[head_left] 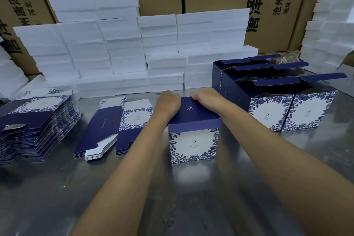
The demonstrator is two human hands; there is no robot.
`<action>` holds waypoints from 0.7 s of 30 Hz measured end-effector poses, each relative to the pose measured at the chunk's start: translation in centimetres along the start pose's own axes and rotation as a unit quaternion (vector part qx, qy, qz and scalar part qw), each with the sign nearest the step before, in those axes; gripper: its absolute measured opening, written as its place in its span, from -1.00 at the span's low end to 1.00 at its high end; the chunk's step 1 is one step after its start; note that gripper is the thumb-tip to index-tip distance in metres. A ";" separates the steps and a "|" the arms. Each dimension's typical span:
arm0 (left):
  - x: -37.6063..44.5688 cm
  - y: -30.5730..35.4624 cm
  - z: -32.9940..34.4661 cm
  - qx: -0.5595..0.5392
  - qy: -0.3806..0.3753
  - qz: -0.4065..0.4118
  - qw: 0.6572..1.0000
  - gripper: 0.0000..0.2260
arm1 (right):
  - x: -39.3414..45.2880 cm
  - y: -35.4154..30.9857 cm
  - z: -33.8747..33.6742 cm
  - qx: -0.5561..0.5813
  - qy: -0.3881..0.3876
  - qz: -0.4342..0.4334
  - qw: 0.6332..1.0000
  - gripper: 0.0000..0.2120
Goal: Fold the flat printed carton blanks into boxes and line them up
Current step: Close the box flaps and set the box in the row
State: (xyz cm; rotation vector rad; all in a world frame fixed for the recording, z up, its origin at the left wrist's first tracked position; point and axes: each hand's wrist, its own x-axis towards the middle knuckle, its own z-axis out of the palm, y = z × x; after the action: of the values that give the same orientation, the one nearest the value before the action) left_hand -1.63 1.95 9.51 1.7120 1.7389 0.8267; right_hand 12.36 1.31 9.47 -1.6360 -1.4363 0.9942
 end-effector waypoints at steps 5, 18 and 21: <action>-0.4 -0.4 -0.1 -0.024 0.047 -0.022 0.998 -0.76 | -0.1 0.2 0.0 0.016 0.012 -0.010 1.000 -0.71; -0.9 -0.3 0.3 0.072 0.048 -0.034 0.996 -0.72 | -2.7 -0.3 -0.2 -0.333 0.106 -0.306 0.886 -0.86; -1.5 0.2 0.2 0.140 0.125 0.038 0.981 -0.78 | -4.3 0.3 -0.6 -0.369 0.090 -0.308 0.872 -0.75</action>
State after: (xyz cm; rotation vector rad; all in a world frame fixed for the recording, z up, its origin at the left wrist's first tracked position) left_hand -1.32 0.45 9.46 1.9359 2.0495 0.8984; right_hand 12.65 -3.06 9.81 -1.5037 -2.1547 -0.1061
